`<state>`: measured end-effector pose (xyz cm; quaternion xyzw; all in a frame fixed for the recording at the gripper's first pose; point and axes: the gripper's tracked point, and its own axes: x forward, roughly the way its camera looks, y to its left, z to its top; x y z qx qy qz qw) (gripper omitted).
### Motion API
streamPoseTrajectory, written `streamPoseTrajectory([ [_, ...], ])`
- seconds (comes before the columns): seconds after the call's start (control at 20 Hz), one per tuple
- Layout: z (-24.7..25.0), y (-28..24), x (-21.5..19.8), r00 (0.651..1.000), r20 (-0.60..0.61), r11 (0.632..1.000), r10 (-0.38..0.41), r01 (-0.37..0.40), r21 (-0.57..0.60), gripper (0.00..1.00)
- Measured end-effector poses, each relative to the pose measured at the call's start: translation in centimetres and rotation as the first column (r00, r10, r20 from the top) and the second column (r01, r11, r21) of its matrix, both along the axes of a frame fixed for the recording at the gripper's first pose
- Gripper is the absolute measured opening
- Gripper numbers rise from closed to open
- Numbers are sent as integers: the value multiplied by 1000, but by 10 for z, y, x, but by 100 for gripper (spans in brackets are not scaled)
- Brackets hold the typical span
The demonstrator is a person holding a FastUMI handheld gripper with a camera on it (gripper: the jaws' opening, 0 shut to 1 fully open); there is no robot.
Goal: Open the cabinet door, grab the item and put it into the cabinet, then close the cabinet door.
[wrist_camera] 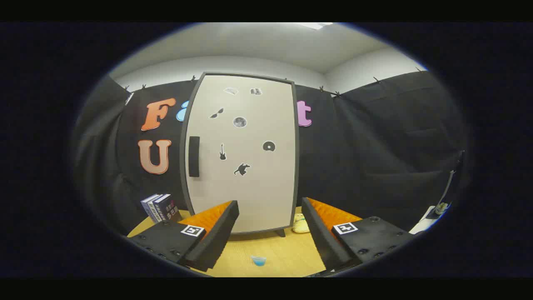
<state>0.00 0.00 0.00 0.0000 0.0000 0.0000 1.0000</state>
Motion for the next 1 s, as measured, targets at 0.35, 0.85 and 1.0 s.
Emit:
streamPoseTrajectory([
  [0.35,11,5,-6,1000,11,1000,-16,16,3,97],
  [0.85,13,-1,-14,1000,6,999,-29,29,33,97],
  [1.0,12,-2,-17,999,0,999,-35,35,38,97],
])
